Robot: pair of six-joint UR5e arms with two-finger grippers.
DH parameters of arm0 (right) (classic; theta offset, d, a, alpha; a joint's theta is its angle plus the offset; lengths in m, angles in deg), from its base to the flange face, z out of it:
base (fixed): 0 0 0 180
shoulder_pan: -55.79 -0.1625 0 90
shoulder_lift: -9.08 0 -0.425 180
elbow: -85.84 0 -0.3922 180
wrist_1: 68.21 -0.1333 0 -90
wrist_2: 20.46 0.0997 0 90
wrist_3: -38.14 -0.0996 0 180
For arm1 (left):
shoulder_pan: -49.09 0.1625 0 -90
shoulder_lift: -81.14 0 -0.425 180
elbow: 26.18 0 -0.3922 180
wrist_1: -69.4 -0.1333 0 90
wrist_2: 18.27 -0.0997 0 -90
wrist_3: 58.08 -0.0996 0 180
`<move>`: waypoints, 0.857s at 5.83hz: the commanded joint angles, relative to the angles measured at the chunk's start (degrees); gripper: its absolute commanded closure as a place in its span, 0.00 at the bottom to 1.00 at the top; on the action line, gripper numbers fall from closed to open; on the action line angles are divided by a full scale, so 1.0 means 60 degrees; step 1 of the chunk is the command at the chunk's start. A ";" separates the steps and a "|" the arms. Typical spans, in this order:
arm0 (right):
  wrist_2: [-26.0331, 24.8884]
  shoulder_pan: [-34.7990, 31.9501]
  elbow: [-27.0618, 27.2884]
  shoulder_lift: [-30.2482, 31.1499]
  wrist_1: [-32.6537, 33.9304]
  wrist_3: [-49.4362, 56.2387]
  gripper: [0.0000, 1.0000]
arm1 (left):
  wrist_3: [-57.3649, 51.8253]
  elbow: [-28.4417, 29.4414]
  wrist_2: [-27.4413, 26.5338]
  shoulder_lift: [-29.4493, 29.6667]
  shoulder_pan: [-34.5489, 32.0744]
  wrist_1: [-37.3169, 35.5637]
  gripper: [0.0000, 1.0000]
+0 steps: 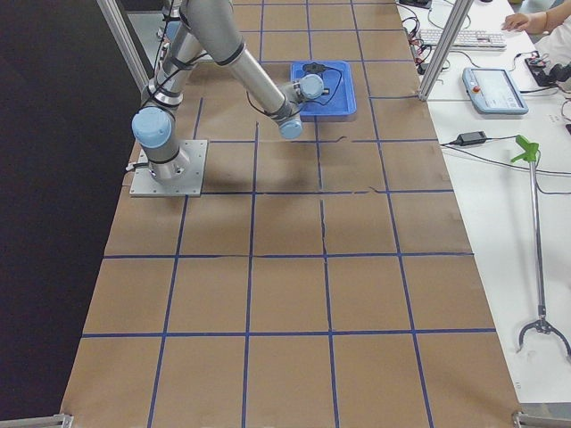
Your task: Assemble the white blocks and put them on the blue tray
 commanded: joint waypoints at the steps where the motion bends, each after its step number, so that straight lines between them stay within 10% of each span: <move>1: -0.0012 0.0000 -0.0027 -0.0013 0.0026 -0.0015 0.69 | 0.0004 -0.0040 -0.0024 -0.0002 -0.0015 -0.0012 0.01; 5: -0.0012 0.0000 -0.0027 -0.0013 0.0084 -0.0088 0.69 | 0.0004 -0.0040 -0.0024 -0.0017 -0.0015 -0.0026 0.01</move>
